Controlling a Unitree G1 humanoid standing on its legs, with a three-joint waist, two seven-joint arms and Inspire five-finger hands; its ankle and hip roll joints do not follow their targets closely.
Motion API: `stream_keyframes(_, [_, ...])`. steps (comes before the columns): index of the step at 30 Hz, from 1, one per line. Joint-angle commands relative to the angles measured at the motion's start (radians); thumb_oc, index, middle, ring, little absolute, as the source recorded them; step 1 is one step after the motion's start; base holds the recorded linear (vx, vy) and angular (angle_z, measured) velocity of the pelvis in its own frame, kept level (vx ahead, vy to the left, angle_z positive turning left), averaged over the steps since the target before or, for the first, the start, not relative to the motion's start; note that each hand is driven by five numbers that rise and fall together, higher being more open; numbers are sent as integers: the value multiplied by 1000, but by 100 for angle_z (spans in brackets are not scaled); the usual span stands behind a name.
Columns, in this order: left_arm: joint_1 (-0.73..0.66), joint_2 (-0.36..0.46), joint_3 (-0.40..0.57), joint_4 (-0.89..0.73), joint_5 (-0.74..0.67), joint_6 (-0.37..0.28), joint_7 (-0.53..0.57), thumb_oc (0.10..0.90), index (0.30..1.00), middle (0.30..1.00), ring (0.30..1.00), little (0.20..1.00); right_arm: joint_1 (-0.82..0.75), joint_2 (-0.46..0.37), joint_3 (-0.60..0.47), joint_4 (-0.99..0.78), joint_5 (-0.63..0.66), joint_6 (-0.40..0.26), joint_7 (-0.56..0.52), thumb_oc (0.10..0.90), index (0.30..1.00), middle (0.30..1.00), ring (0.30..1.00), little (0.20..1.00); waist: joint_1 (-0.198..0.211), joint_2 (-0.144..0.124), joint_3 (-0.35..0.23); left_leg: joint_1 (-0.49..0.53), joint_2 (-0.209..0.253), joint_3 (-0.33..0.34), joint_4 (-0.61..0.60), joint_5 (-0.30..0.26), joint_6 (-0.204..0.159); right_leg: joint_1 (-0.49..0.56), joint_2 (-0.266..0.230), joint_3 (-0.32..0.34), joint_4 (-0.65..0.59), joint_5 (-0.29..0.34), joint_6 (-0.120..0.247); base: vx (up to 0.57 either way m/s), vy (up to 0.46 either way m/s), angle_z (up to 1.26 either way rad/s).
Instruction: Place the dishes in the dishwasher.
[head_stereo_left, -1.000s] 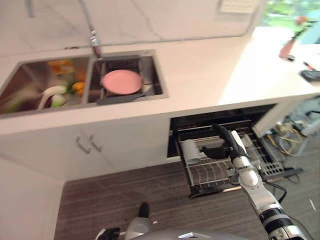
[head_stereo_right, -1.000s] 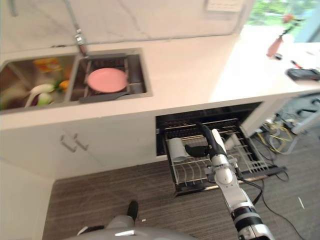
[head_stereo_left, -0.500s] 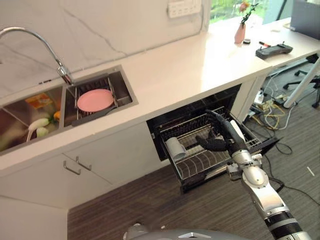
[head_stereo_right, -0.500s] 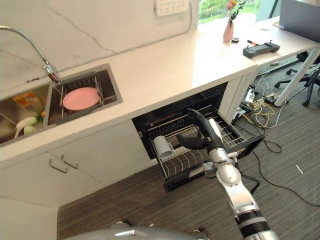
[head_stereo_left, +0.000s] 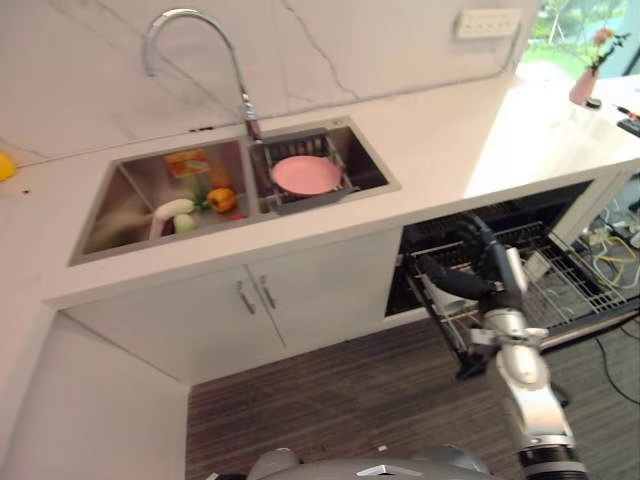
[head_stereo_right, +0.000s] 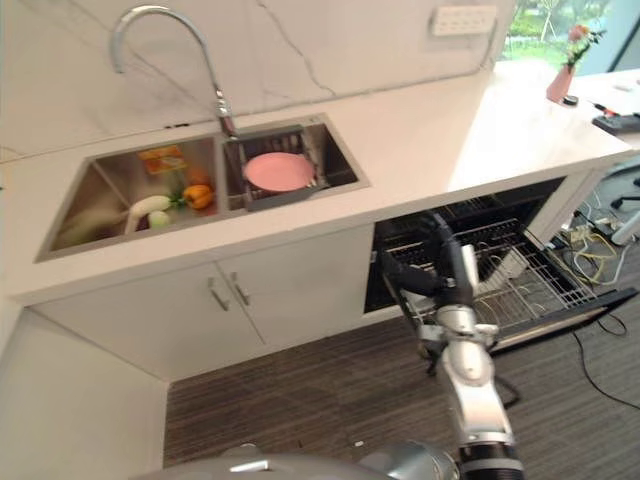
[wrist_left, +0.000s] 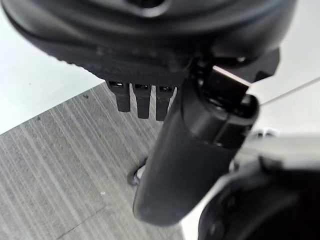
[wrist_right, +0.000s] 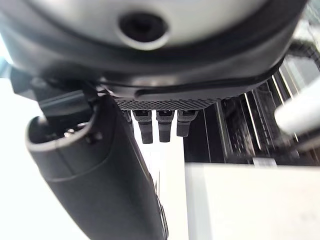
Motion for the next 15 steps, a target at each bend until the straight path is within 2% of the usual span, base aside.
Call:
stream_keyframes(1, [-9,27,63,26,26,-8,7,800,900,900,900,900,-125,-91,-60,-126,126,-130,51,800,900,900,900,900,1,-7,-13,148,15,25,-176,17,-27,-23,114,41,-42,-68,103,64,207,10])
stream_keyframes(2, [-8,26,87,71,27,-7,7,800,900,900,900,900,-105,-100,-74,-155,153,-143,67,800,900,900,900,900,-7,-18,-14,163,-12,5,-192,15,-14,-56,203,67,-91,-108,87,73,256,3])
stream_keyframes(3, [-10,27,102,91,22,0,7,800,900,900,900,900,-100,-101,-77,-166,159,-154,68,800,900,900,900,900,-15,-28,-12,165,-26,-11,-192,14,-10,-73,247,98,-113,-131,79,59,171,7])
stream_keyframes(5, [-13,25,133,107,8,1,10,800,900,900,900,900,-92,-96,-84,-193,182,-165,68,800,900,900,900,900,-27,-45,-5,176,-33,-28,-195,16,-5,-111,301,198,-131,-134,81,49,41,24])
stream_keyframes(6, [-13,25,134,107,8,0,11,800,900,900,900,900,-92,-96,-84,-194,183,-164,69,800,900,900,900,900,-24,-46,-4,178,-34,-23,-197,16,-5,-114,302,204,-130,-133,81,119,16,40])
stream_keyframes(7, [-18,22,147,121,-3,3,8,800,900,900,900,900,-97,-96,-76,-224,189,-177,67,800,900,900,900,900,-23,-57,-18,189,-47,-14,-236,20,-1,-90,342,185,-171,-177,50,87,5,28])
stream_keyframes(8, [-19,22,147,122,-3,3,9,800,900,900,900,900,-97,-96,-76,-224,189,-177,66,800,900,900,900,900,-23,-56,-18,192,-45,-14,-240,23,-2,-88,345,183,-174,-177,48,225,-35,-8])
stream_keyframes(9, [-33,13,115,93,16,-2,-3,800,900,900,900,900,-122,-96,-68,-248,191,-180,64,800,900,900,900,900,-26,-59,-38,204,-56,0,-281,28,-8,-98,344,141,-263,-129,67,188,-91,-37])
stream_keyframes(10, [-45,12,105,85,12,-5,-6,800,900,900,900,900,-133,-91,-57,-247,196,-182,65,800,900,900,900,900,-26,-61,-37,205,-52,3,-286,33,-15,-111,337,142,-291,-97,77,237,-141,-39])
stream_keyframes(11, [-59,13,99,73,7,-7,-9,800,900,900,900,900,-140,-90,-51,-248,205,-183,67,800,900,900,900,900,-27,-61,-36,204,-47,3,-289,35,-22,-116,339,155,-318,-92,82,100,-105,-28])
stream_keyframes(12, [-60,13,99,73,7,-6,-9,800,900,900,900,900,-141,-90,-51,-248,206,-183,67,800,900,900,900,900,-26,-61,-35,204,-47,3,-289,35,-23,-116,340,155,-321,-90,81,138,-126,-12])
stream_keyframes(13, [-66,14,91,59,3,-10,-12,800,900,900,900,900,-136,-88,-48,-254,212,-184,73,800,900,900,900,900,-24,-65,-42,214,-45,5,-298,27,-35,-86,358,162,-375,-120,74,185,-130,-2])
stream_keyframes(15, [-67,16,96,45,-7,-14,-5,800,900,900,900,900,-132,-88,-43,-268,221,-185,78,800,900,900,900,900,-19,-67,-63,234,-37,3,-296,12,-51,-50,389,157,-402,-146,55,316,-195,1])
